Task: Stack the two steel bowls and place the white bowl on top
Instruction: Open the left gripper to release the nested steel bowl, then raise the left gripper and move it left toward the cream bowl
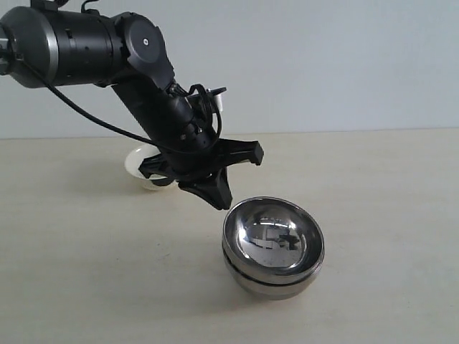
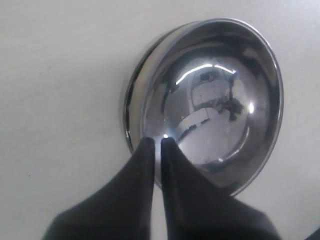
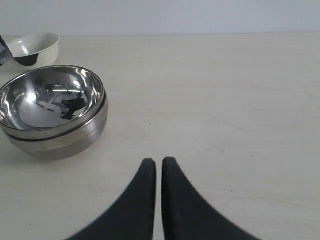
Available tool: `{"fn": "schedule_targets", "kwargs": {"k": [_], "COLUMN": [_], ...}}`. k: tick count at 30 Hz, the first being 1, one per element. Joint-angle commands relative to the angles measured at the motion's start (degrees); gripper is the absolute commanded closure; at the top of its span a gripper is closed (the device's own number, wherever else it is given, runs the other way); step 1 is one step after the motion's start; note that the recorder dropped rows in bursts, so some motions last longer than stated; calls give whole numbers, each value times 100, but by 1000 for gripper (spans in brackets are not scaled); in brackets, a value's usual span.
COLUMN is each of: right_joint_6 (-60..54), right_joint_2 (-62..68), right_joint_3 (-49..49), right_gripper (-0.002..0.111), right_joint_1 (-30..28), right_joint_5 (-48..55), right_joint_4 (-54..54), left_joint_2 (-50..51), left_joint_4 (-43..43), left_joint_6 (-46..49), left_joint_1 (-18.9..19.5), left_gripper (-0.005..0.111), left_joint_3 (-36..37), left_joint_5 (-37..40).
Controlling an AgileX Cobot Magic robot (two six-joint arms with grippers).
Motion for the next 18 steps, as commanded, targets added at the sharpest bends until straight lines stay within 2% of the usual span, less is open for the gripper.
{"fn": "schedule_targets", "kwargs": {"k": [1, 18], "right_joint_6": [-19, -19], "right_joint_2": [-37, -37], "right_joint_3": [-2, -2], "right_gripper": [108, 108], "right_joint_1": [-19, -19], "right_joint_5": [-40, -53], "right_joint_4": [-8, -8], "left_joint_2": [128, 366], "left_joint_4": [33, 139], "left_joint_6": [-70, -52], "left_joint_1": [-2, -25], "left_gripper": [103, 103], "left_joint_3": [22, 26], "left_joint_5": [-42, -48]}}
